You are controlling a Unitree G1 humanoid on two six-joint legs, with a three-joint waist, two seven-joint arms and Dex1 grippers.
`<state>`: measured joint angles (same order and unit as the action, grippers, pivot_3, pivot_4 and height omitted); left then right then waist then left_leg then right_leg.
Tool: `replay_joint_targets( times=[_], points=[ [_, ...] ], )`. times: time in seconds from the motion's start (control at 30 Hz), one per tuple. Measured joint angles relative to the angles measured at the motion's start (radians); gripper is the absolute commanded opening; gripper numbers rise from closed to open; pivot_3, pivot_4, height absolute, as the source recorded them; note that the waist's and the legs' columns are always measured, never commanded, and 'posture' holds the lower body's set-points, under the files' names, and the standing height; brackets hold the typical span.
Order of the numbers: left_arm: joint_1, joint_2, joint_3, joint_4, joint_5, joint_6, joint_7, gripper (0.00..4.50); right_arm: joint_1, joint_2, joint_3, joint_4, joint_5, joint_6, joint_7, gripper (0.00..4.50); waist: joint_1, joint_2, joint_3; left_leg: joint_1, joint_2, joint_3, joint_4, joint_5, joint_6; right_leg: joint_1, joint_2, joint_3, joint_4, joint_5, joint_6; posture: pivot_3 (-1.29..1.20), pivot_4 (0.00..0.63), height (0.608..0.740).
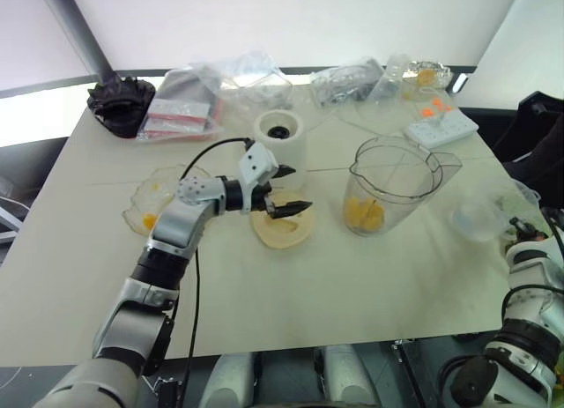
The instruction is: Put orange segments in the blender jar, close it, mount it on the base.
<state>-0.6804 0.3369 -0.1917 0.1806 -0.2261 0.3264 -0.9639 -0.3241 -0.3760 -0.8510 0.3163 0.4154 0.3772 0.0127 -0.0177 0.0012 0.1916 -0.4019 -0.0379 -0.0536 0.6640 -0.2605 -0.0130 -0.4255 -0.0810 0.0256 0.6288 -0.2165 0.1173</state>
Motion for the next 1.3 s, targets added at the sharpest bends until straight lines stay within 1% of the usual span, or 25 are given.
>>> replay_joint_targets(
  times=[0.1, 0.2, 0.27, 0.3, 0.33, 0.5, 0.63, 0.77, 0.9, 1.03, 1.1, 1.17, 1.2, 1.27, 1.3],
  points=[
    [0.0, 0.0, -0.002, 0.0, 0.0, 0.0, 0.0, 4.5, 0.013, -0.002, 0.018, -0.003, 0.005, 0.001, -0.004, 0.94, 0.0, 0.0, 0.0, 0.001, 0.0, 0.0, 0.0, 0.0, 0.0, 0.001, 0.0, 0.0, 0.0, 0.0, 0.0, 0.0, 0.15, 0.74],
    [0.0, 0.0, -0.009, 0.0, 0.001, 0.0, 0.0, 4.5, 0.04, 0.0, 0.041, -0.002, 0.007, 0.01, -0.01, 2.44, 0.0, 0.0, 0.0, 0.001, 0.0, 0.0, 0.0, 0.0, 0.0, 0.001, 0.0, 0.0, 0.0, 0.0, 0.0, 0.0, 0.15, 0.74],
    [0.0, -0.001, -0.011, 0.0, 0.001, -0.001, 0.0, 4.5, 0.044, -0.002, 0.048, -0.002, 0.009, 0.009, -0.016, 3.6, -0.001, 0.0, 0.0, 0.001, 0.0, 0.0, 0.0, 0.0, 0.0, 0.001, 0.0, 0.001, 0.0, 0.0, 0.0, 0.0, 0.15, 0.74],
    [-0.001, -0.002, -0.012, 0.0, 0.001, -0.001, 0.0, 4.5, 0.049, -0.005, 0.053, -0.003, 0.009, 0.009, -0.017, 4.1, -0.003, 0.0, 0.0, 0.001, 0.0, 0.0, 0.0, 0.0, 0.0, 0.001, 0.0, 0.001, 0.0, 0.0, 0.0, 0.0, 0.15, 0.74],
    [-0.001, -0.002, -0.013, 0.0, 0.001, -0.001, 0.0, 4.5, 0.054, -0.008, 0.058, -0.004, 0.008, 0.009, -0.017, 4.47, -0.004, 0.0, 0.0, 0.001, 0.0, 0.0, 0.0, 0.0, 0.0, 0.001, 0.0, 0.001, 0.0, 0.0, 0.0, 0.0, 0.15, 0.74],
    [-0.001, -0.007, -0.023, 0.0, 0.001, -0.001, 0.002, 4.5, 0.118, -0.016, 0.1, -0.085, 0.0, 0.022, -0.023, 4.47, -0.001, 0.0, 0.0, 0.002, 0.0, 0.0, 0.0, 0.0, 0.0, 0.001, 0.0, 0.001, 0.0, 0.0, 0.0, 0.0, 0.15, 0.74],
    [0.0, -0.002, -0.023, 0.0, 0.001, -0.004, 0.003, 4.5, 0.228, -0.015, 0.1, -0.213, 0.007, 0.057, -0.024, 4.47, 0.006, 0.0, 0.0, 0.001, 0.0, -0.001, 0.0, 0.0, 0.0, 0.001, 0.0, 0.001, 0.0, 0.0, 0.0, 0.0, 0.15, 0.74],
    [-0.009, 0.018, -0.024, 0.03, 0.019, -0.033, -0.01, 4.5, 0.368, -0.011, 0.093, -0.395, 0.061, 0.146, -0.008, 4.47, 0.005, 0.0, 0.0, 0.001, 0.0, -0.002, 0.0, 0.0, 0.0, 0.001, 0.0, 0.001, 0.0, 0.0, 0.0, 0.0, 0.15, 0.74],
    [-0.073, 0.057, -0.024, 0.13, 0.023, -0.082, -0.078, 4.5, 0.506, -0.026, 0.079, -0.586, 0.159, 0.283, 0.034, 4.47, 0.001, 0.0, 0.0, 0.001, 0.001, -0.002, 0.0, 0.0, 0.0, 0.001, 0.0, 0.001, -0.001, -0.002, -0.003, 0.0, 0.15, 0.74],
    [-0.161, 0.089, -0.037, 0.267, 0.048, -0.171, -0.201, 4.5, 0.631, -0.126, 0.015, -0.778, 0.301, 0.427, 0.128, 4.47, 0.006, 0.0, 0.0, 0.0, 0.0, -0.002, 0.0, 0.0, 0.0, 0.002, 0.0, 0.0, -0.002, -0.003, -0.002, 0.0, 0.15, 0.74],
    [-0.226, 0.085, -0.052, 0.38, 0.066, -0.227, -0.27, 4.5, 0.698, -0.197, -0.028, -0.886, 0.373, 0.472, 0.19, 4.47, 0.014, 0.0, 0.0, -0.001, 0.0, -0.003, 0.0, 0.0, 0.0, 0.002, 0.0, -0.003, -0.003, -0.004, -0.001, 0.0, 0.15, 0.74],
    [-0.272, 0.071, -0.063, 0.485, 0.087, -0.28, -0.309, 4.5, 0.741, -0.225, -0.052, -0.955, 0.422, 0.496, 0.227, 4.47, 0.021, -0.003, 0.0, -0.003, 0.0, -0.005, 0.0, 0.0, 0.0, 0.002, 0.001, -0.006, -0.005, -0.003, 0.0, 0.0, 0.15, 0.74],
    [-0.293, 0.06, -0.068, 0.545, 0.1, -0.315, -0.327, 3.96, 0.758, -0.235, -0.064, -0.983, 0.447, 0.508, 0.241, 4.5, 0.024, -0.003, 0.0, -0.004, 0.0, -0.005, 0.0, 0.0, 0.0, 0.002, 0.001, -0.006, -0.006, -0.003, 0.001, 0.0, 0.15, 0.74],
    [-0.327, 0.028, -0.069, 0.655, 0.119, -0.374, -0.35, 3.15, 0.769, -0.24, -0.075, -1.019, 0.485, 0.527, 0.244, 4.5, 0.029, -0.004, 0.0, -0.005, 0.0, -0.005, 0.0, 0.0, 0.0, 0.002, 0.0, -0.006, -0.008, -0.003, 0.001, 0.0, 0.15, 0.74],
    [-0.347, 0.008, -0.069, 0.719, 0.131, -0.405, -0.357, 2.61, 0.769, -0.246, -0.077, -1.038, 0.506, 0.537, 0.237, 4.5, 0.031, -0.004, 0.0, -0.005, 0.0, -0.005, 0.0, 0.0, 0.0, 0.002, 0.0, -0.006, -0.009, -0.003, 0.001, 0.0, 0.15, 0.74]
  ],
)
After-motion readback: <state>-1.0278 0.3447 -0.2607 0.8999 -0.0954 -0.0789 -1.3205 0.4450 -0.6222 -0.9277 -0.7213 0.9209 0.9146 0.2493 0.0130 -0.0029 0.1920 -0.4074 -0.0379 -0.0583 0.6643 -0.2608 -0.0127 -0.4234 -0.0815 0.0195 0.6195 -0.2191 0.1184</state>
